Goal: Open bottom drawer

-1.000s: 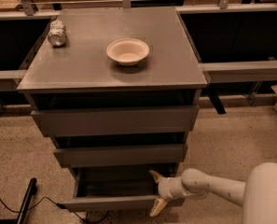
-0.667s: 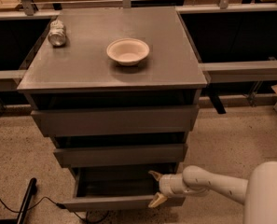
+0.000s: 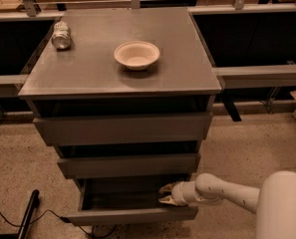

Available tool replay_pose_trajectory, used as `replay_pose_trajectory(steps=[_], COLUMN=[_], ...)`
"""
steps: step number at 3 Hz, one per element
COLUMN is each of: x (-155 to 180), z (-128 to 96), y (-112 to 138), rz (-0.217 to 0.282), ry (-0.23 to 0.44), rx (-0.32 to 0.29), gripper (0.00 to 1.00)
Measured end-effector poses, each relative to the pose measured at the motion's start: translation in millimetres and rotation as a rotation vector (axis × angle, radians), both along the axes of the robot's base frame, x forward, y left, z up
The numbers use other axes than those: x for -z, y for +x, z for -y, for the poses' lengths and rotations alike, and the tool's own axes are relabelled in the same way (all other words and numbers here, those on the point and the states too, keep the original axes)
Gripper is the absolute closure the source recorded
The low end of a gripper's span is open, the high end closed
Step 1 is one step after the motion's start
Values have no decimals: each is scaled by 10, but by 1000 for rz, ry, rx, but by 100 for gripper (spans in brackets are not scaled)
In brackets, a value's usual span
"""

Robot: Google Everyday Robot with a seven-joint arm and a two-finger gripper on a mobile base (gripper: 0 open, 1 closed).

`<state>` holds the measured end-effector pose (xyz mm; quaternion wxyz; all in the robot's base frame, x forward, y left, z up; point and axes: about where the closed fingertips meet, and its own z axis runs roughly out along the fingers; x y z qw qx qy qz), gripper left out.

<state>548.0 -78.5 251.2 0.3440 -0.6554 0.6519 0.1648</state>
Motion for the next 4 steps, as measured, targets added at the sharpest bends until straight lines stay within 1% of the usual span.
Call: replay_pose_trajectory(steps=[1,2,3,4], x=[166,354,566,730], z=[95,156,168,137], y=[144,243,249,140], rz=[1,-11,-60,-121], ry=[-21,-52,-72,-70], rx=[31,34,8,-28], gripper=[88,100,100,100])
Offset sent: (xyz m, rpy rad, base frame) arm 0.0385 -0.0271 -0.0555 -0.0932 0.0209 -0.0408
